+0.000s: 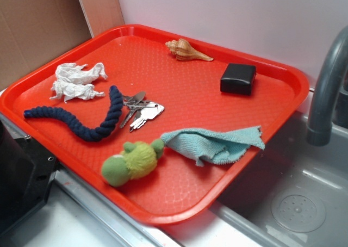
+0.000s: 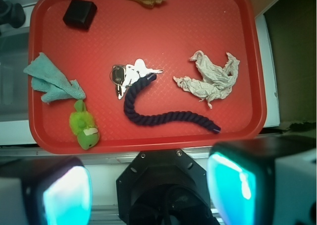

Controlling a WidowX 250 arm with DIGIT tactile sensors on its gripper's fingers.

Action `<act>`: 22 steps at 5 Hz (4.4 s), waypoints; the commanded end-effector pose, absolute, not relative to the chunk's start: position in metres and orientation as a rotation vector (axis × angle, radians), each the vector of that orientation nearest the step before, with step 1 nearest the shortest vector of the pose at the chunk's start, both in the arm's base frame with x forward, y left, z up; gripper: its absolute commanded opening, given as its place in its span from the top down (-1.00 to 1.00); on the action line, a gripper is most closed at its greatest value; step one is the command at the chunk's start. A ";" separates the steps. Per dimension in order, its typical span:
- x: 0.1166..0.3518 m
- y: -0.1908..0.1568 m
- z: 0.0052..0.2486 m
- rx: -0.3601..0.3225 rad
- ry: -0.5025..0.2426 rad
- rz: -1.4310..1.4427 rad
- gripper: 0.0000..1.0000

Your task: Grab the blue cloth.

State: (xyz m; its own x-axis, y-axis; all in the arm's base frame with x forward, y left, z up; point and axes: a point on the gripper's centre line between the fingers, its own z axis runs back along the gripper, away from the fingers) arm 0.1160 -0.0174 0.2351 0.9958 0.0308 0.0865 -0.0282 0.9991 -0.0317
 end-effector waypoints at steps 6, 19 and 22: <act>0.173 -0.139 0.131 -0.053 -0.003 -0.974 -1.00; 0.144 -0.174 0.036 -0.040 0.183 -1.303 1.00; 0.151 -0.147 0.093 -0.006 0.226 -1.065 1.00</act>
State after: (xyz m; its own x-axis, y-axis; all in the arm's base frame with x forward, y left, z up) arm 0.1581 -0.1329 0.0739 0.4547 -0.8543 -0.2519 0.8558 0.4973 -0.1420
